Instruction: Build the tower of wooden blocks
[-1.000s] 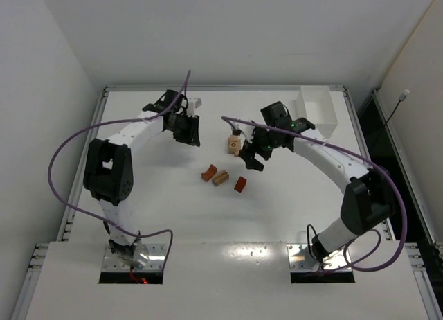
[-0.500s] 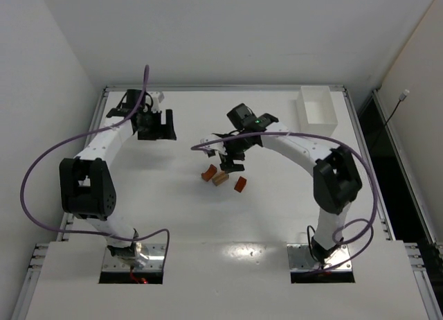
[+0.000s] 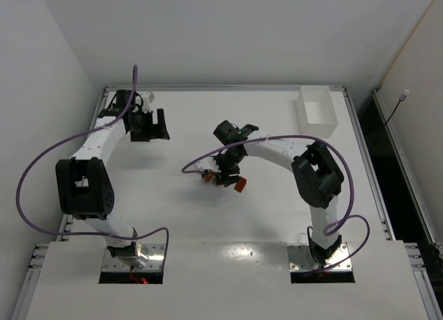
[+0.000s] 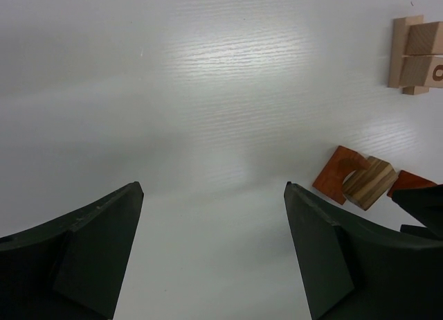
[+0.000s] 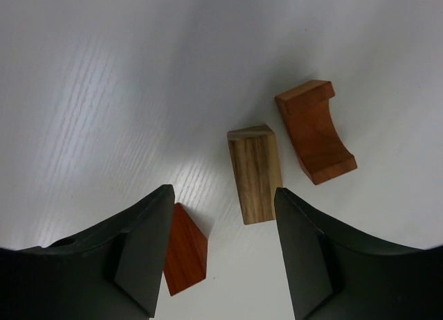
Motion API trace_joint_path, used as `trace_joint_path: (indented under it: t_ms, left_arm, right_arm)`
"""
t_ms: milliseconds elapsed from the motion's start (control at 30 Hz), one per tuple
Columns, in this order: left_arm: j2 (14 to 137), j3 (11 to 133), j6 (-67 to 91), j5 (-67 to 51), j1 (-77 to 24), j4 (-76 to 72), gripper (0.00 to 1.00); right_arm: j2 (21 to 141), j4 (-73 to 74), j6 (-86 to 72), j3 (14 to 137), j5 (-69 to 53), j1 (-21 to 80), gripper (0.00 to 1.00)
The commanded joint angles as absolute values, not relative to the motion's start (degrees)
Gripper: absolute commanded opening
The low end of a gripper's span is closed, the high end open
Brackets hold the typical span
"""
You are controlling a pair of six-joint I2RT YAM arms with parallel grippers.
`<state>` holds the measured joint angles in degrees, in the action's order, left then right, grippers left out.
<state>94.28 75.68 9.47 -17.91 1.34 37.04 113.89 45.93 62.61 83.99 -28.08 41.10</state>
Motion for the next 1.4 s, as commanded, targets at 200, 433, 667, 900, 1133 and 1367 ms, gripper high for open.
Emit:
trace_joint_path:
  t_ms: [200, 433, 667, 900, 1133, 1367]
  left_arm:
    - [96.9, 80.5, 9.8, -21.3, 2.6, 37.4, 0.81]
    - [97.4, 80.5, 9.8, -22.4, 2.6, 37.4, 0.81]
    - [97.9, 80.5, 9.8, -22.4, 2.6, 36.9, 0.81]
    - [99.0, 80.5, 9.8, -22.4, 2.6, 36.9, 0.81]
    - [100.0, 81.7, 9.1, -22.5, 2.6, 37.4, 0.81]
    - [98.2, 81.2, 16.7, -15.5, 2.6, 36.3, 0.81]
  right_arm:
    - [115.0, 41.6, 64.4, 82.8, -23.6, 42.2, 0.56]
    - [116.8, 41.0, 63.9, 85.3, -23.0, 42.2, 0.56]
    - [118.7, 42.2, 64.4, 86.4, -22.5, 42.2, 0.54]
    - [120.6, 42.2, 64.4, 86.9, -19.8, 42.2, 0.35]
    - [116.2, 44.5, 48.0, 92.6, -18.6, 40.9, 0.0]
    - [112.4, 53.2, 10.3, 109.0, -12.2, 36.3, 0.0]
